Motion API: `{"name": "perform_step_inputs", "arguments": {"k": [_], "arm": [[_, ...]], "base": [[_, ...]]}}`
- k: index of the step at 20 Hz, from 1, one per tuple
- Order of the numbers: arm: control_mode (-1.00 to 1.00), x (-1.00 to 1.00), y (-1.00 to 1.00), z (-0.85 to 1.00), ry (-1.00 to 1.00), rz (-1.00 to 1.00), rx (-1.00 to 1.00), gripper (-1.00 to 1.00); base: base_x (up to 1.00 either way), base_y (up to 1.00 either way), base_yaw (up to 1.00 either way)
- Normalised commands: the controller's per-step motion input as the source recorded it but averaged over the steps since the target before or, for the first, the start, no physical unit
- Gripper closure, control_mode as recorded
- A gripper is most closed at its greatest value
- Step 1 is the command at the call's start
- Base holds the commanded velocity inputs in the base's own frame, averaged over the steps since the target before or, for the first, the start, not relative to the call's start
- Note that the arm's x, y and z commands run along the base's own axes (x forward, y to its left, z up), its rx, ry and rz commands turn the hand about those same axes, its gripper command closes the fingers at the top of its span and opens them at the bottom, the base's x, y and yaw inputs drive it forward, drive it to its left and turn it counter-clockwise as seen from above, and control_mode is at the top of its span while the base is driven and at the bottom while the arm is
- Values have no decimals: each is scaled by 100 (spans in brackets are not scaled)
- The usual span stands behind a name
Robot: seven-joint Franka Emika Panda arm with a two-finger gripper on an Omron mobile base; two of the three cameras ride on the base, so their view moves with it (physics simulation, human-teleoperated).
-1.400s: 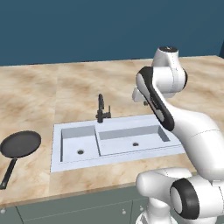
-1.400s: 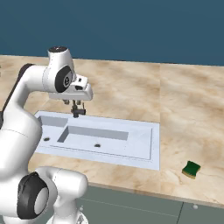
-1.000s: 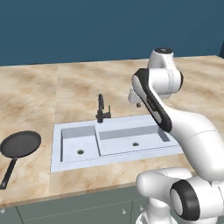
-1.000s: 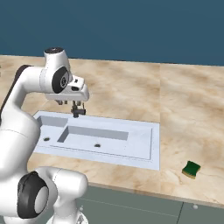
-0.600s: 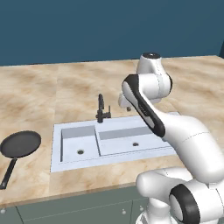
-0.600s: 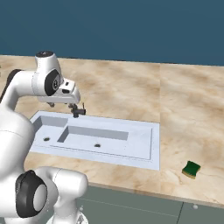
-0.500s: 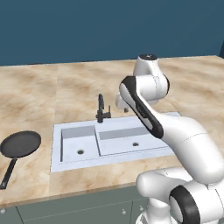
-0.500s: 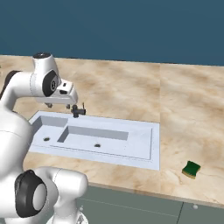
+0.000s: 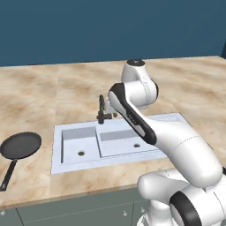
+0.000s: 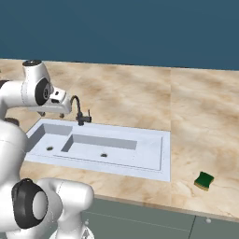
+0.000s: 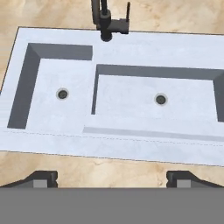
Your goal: Pick the pan and sponge and place them into the sink. Then turn on the water.
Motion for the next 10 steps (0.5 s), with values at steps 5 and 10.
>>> {"name": "perform_step_inputs", "arguments": {"k": [5, 10], "arm": [[-100, 0, 45, -13, 0, -3, 4, -100], [-100, 0, 47, -13, 0, -5, 7, -100]], "base": [[0, 0, 0], [0, 0, 0]]}}
